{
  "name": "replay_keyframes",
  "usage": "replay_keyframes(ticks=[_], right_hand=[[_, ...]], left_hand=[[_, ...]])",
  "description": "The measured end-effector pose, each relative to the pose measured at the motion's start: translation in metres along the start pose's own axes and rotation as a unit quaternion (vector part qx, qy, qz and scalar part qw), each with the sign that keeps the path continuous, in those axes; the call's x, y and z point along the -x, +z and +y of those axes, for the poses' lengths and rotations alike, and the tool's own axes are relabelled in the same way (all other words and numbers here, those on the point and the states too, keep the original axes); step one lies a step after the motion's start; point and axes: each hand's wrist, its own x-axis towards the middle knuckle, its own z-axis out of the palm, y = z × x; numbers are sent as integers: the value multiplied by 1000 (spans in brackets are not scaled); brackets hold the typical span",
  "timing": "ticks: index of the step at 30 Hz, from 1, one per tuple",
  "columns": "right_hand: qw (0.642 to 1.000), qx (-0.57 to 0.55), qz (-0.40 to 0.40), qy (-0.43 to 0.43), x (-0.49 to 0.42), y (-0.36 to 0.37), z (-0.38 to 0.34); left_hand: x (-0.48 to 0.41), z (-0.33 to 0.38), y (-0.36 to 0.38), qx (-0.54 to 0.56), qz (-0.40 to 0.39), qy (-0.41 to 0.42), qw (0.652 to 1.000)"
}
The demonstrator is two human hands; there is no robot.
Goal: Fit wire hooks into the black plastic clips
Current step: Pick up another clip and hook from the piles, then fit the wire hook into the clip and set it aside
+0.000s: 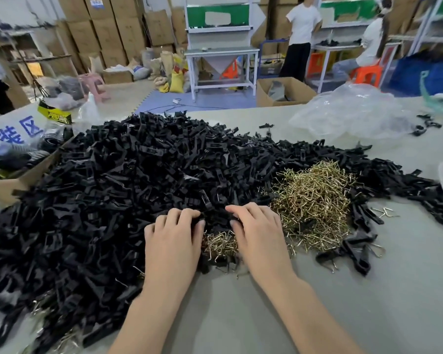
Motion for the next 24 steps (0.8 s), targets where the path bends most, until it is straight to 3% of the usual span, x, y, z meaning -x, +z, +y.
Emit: replay_keyframes(ticks=[4, 8, 12, 17, 18, 21, 24], right_hand=[[999, -35, 16, -4, 3, -5, -1], [975, -216, 38, 37, 5, -15, -2], [891, -431, 27, 142, 4, -25, -8], [798, -565, -3, 210, -1, -27, -7], [784, -580, -10, 219, -2, -27, -7], [742, -619, -30, 253, -3, -28, -4], [653, -696, -22, 297, -6, -28, -2]], left_hand=[[3, 4, -4, 38, 9, -13, 999], [0, 6, -11, 130, 28, -48, 990], [0, 10, -18, 322, 49, -83, 942], [-5, 11, -24, 515, 29, -188, 836], [-5, 9, -23, 525, 19, -193, 829], [-4, 3, -18, 459, -30, -178, 870], [2, 8, -13, 362, -87, -115, 921]])
